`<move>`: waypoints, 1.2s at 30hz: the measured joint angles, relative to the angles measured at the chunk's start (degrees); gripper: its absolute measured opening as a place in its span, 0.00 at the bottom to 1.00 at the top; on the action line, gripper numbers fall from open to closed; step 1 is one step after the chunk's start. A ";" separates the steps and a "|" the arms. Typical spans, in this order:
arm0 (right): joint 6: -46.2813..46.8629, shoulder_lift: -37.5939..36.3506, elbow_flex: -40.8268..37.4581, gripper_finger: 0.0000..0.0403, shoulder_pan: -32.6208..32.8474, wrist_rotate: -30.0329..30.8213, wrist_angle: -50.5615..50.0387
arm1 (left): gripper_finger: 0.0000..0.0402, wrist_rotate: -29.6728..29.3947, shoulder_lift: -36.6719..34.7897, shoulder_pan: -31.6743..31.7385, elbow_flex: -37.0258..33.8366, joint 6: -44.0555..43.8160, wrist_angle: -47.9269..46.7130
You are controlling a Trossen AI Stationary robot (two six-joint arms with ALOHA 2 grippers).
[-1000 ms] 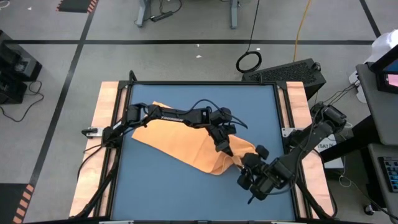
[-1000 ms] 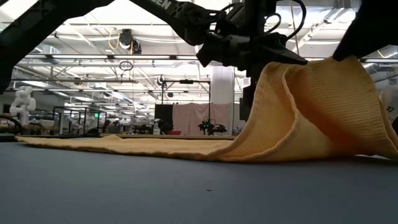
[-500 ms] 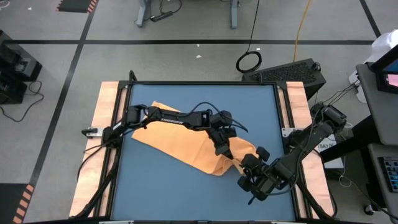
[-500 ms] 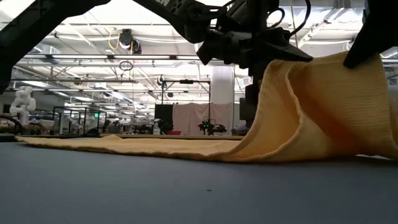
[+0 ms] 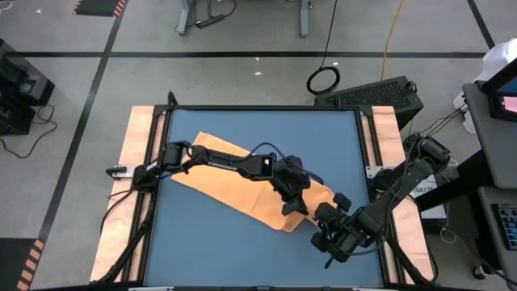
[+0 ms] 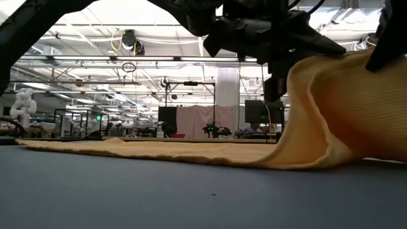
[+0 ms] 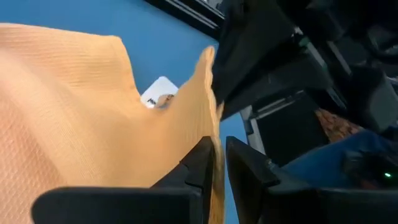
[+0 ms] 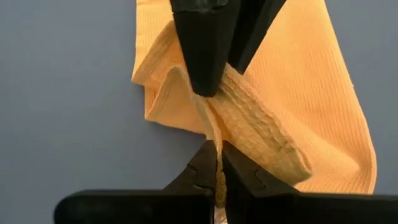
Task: Roll towel into tight, uniform cylinder
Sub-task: Fold the orange microfiber cloth
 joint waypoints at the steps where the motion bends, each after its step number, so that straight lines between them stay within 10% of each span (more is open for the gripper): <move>1: 0.54 -0.11 0.00 0.00 0.37 -0.06 -0.07 | 0.13 -0.26 0.00 -0.12 0.00 0.00 0.02; 36: 1.53 -2.93 2.16 0.01 4.00 0.56 -5.62 | 0.00 -12.17 0.00 -3.81 0.00 16.41 -0.99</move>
